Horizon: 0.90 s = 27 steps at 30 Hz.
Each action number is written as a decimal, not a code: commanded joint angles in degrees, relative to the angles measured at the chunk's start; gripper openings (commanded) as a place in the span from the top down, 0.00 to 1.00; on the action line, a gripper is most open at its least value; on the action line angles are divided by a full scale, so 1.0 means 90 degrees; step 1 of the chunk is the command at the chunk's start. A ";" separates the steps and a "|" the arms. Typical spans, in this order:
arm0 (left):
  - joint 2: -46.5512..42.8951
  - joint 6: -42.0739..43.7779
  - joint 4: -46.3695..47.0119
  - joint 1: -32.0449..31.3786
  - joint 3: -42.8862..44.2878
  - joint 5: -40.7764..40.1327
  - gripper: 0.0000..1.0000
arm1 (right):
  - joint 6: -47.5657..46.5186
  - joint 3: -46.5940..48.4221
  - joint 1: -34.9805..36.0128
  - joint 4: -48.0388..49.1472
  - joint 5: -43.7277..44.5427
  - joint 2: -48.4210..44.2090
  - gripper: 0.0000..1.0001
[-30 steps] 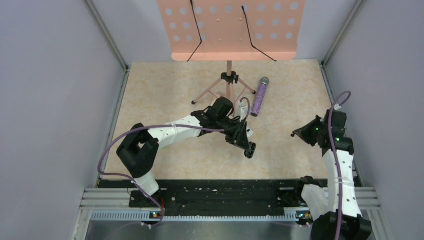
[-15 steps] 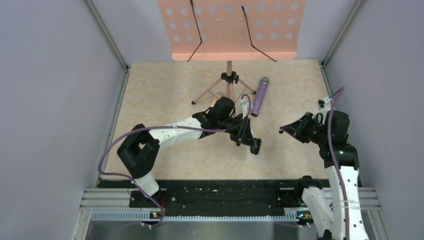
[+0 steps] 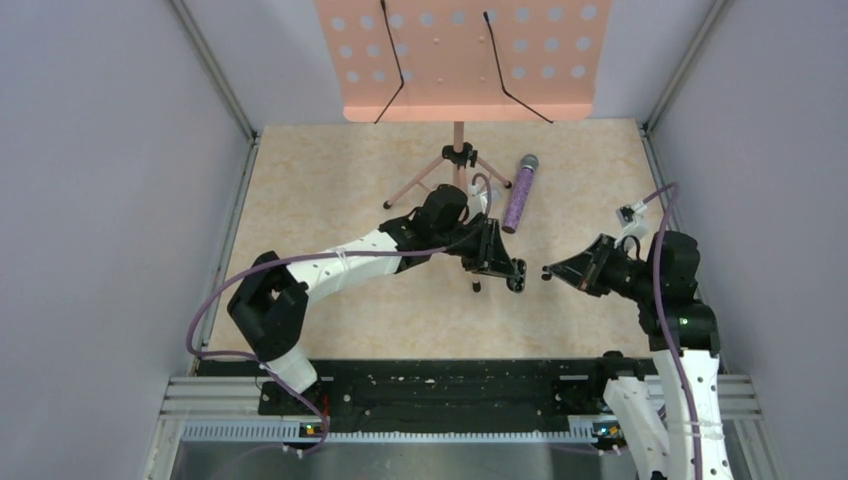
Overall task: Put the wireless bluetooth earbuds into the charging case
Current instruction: Place the left earbud at the center of the board.
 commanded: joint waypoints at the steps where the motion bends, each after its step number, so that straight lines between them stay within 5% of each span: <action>1: -0.0302 -0.0267 0.0314 -0.0004 0.0300 -0.0051 1.00 | 0.0250 -0.0237 0.0079 0.0413 -0.0525 -0.0096 1.00; 27: -0.0205 -0.1298 0.1295 0.0006 0.0155 0.0294 1.00 | 0.0955 -0.0662 0.0556 0.1266 -0.0167 -0.0074 1.00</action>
